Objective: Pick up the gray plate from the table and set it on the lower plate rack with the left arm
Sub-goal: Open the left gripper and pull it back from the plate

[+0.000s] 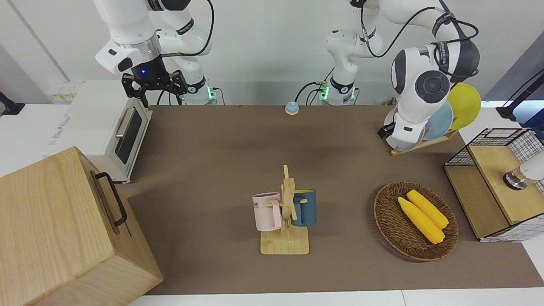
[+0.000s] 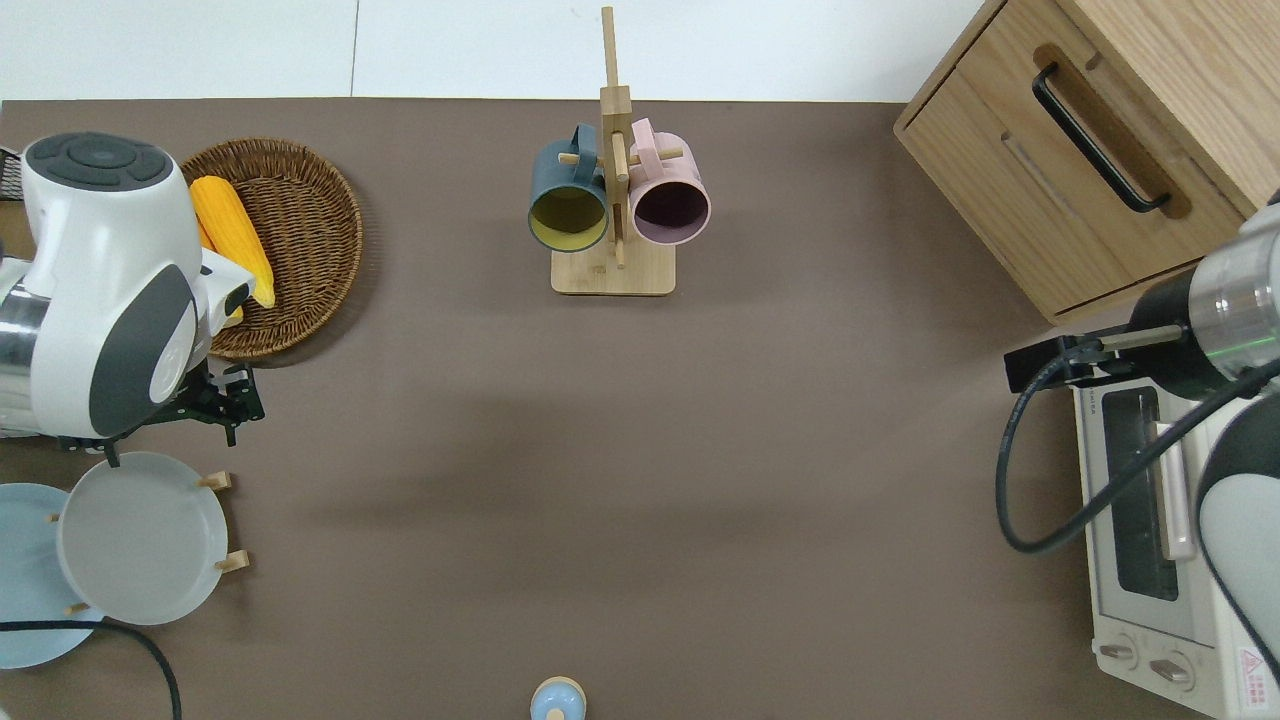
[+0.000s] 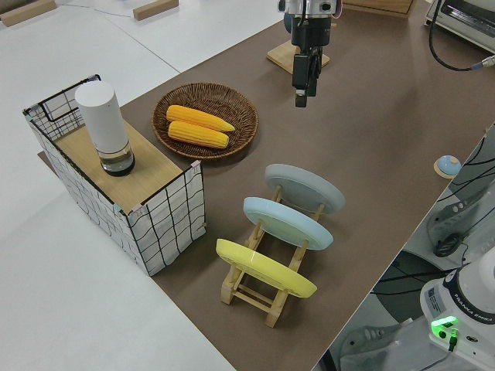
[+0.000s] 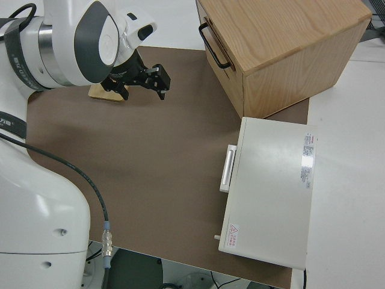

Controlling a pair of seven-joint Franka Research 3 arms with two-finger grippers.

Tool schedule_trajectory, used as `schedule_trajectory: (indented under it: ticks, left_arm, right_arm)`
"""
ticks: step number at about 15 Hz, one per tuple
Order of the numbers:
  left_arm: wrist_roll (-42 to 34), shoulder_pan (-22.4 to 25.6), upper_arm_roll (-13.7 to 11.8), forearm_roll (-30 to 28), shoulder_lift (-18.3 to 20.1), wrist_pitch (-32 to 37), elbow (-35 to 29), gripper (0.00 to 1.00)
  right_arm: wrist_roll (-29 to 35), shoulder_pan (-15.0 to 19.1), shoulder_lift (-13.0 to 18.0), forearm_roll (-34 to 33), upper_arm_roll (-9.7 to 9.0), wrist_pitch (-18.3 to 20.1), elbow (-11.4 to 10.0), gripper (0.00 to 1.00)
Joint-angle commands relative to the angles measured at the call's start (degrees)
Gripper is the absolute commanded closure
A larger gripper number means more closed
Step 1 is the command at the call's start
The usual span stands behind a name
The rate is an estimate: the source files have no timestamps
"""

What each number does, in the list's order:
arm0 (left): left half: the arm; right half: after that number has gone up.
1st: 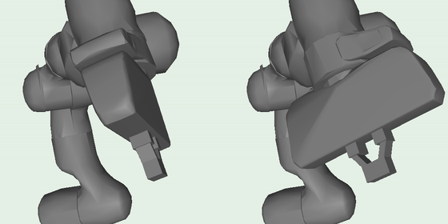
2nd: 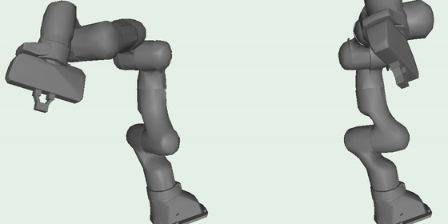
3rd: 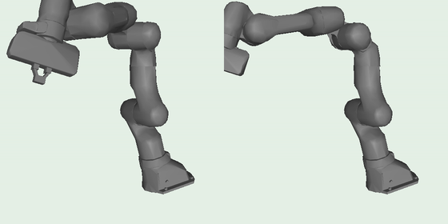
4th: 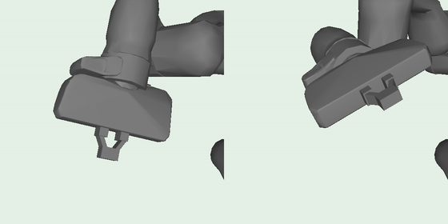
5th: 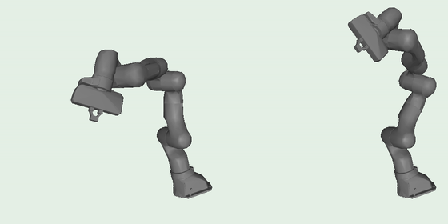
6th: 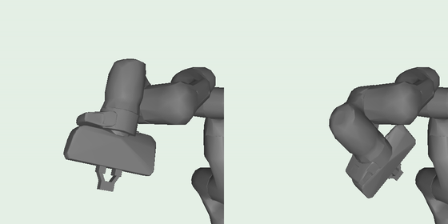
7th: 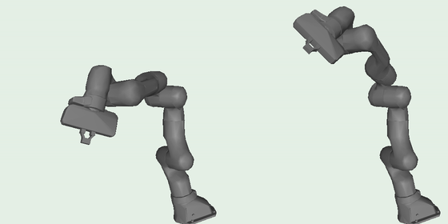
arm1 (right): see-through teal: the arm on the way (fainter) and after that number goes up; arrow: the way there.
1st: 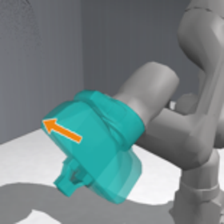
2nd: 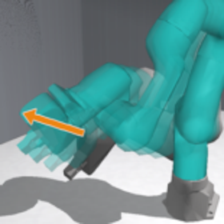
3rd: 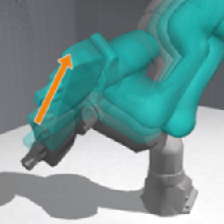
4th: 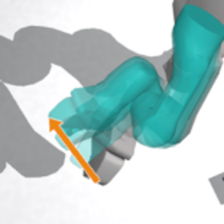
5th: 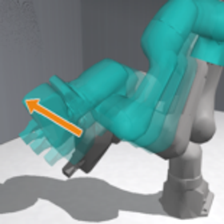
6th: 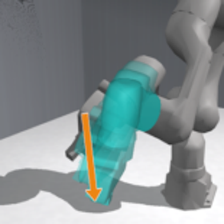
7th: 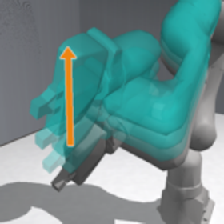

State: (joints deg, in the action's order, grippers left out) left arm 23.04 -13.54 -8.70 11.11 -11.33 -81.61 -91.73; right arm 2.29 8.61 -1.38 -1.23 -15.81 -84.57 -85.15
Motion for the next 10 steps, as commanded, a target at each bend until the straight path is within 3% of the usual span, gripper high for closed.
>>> schedule_trajectory:
  ticks: [1,6,10]
  left_arm:
    - [0.4,3.1,0.2,-7.7,3.9,-4.0,-0.5,0.0]
    - [-0.6,6.4,-0.2,-13.3,8.1,-6.4,-0.6,0.0]
    - [-2.6,8.0,4.5,-12.3,9.7,-6.5,-1.0,0.0]
  right_arm:
    - [0.7,1.1,0.1,-0.1,-0.98,0.8,0.5,0.017]
    - [0.7,1.1,0.2,-0.1,-0.98,0.8,0.5,0.017]
    - [0.7,1.1,0.2,-0.1,-0.98,0.8,0.5,0.017]
